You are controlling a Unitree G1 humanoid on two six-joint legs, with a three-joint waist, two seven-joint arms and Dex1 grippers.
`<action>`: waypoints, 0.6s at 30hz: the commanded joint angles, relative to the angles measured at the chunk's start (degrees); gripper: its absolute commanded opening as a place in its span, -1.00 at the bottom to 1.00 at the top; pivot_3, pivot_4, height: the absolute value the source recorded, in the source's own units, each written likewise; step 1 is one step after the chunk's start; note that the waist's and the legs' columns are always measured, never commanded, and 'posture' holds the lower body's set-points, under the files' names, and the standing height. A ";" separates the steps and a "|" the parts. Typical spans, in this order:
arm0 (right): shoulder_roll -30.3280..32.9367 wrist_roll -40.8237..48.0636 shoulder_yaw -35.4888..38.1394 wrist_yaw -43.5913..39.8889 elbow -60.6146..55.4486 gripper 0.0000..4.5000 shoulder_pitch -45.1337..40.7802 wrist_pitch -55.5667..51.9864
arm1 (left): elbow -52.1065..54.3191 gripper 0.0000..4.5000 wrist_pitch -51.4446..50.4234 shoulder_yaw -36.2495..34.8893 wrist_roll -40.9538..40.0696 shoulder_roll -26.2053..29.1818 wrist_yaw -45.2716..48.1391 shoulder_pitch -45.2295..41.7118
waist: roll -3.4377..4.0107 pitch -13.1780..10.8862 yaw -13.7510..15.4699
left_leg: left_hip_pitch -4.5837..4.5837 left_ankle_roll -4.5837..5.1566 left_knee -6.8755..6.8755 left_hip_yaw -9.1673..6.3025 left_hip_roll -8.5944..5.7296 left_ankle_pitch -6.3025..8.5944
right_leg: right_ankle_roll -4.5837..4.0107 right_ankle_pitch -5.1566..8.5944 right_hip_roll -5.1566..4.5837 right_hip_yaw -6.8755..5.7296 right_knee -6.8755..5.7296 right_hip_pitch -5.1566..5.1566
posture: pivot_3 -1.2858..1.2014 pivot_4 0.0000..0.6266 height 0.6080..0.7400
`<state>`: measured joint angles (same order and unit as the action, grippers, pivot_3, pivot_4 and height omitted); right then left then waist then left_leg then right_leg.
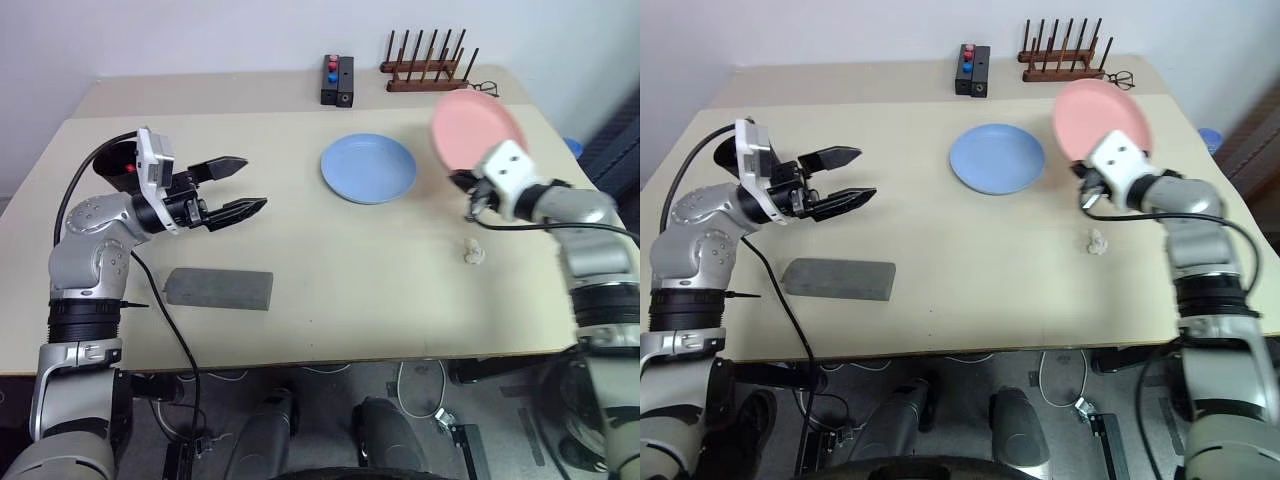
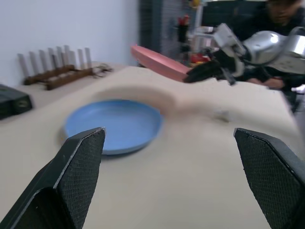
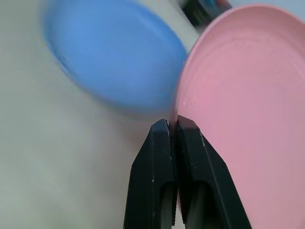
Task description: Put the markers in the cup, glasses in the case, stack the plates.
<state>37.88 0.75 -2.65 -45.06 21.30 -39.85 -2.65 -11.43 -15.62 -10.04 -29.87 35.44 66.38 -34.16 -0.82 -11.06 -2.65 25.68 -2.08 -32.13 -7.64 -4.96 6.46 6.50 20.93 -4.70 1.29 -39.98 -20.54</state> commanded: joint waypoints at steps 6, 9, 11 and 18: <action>-8.52 -1.97 -4.76 2.69 -3.72 -0.99 -4.39 1.79 | 5.21 1.00 2.10 -3.14 0.57 -1.90 -8.76 5.55 | -0.01 0.00 0.56 | 0.02 0.01 -0.06 -0.06 -0.08 0.00 | 0.02 -0.01 -0.04 -0.02 0.01 0.04 | 0.03 -0.52 0.96; -10.48 -3.91 -6.87 2.85 -0.21 -0.99 -5.31 3.67 | 7.37 1.00 1.43 -3.72 0.06 -2.61 -11.11 7.41 | -0.01 0.01 0.37 | 0.00 0.00 -0.05 -0.07 -0.06 0.00 | 0.02 -0.01 -0.01 -0.02 0.00 0.04 | 0.03 -0.52 0.96; -10.62 -5.72 -8.34 2.70 2.09 -0.99 -5.34 5.30 | 8.53 1.00 1.37 -3.88 -0.13 -2.89 -12.04 8.33 | -0.01 0.01 0.32 | 0.00 -0.01 -0.05 -0.08 -0.06 -0.01 | 0.01 -0.01 0.00 -0.03 -0.01 0.04 | 0.03 -0.52 0.96; -11.98 -6.21 -7.15 6.09 10.29 -0.59 -9.48 8.33 | 11.43 1.00 0.66 -3.49 -1.17 -3.22 -13.61 9.94 | -0.01 0.01 0.08 | -0.01 -0.02 -0.02 -0.07 -0.05 -0.02 | 0.01 -0.01 0.02 -0.02 -0.03 0.02 | 0.03 -0.52 0.96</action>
<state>26.10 -5.52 -11.83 -40.55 31.89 -46.71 3.77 -2.49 -15.04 -12.55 -30.03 32.13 53.12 -24.33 -0.83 -11.05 -2.57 25.66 -2.10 -32.15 -7.71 -5.01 6.44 6.51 20.91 -4.67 1.27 -40.01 -20.52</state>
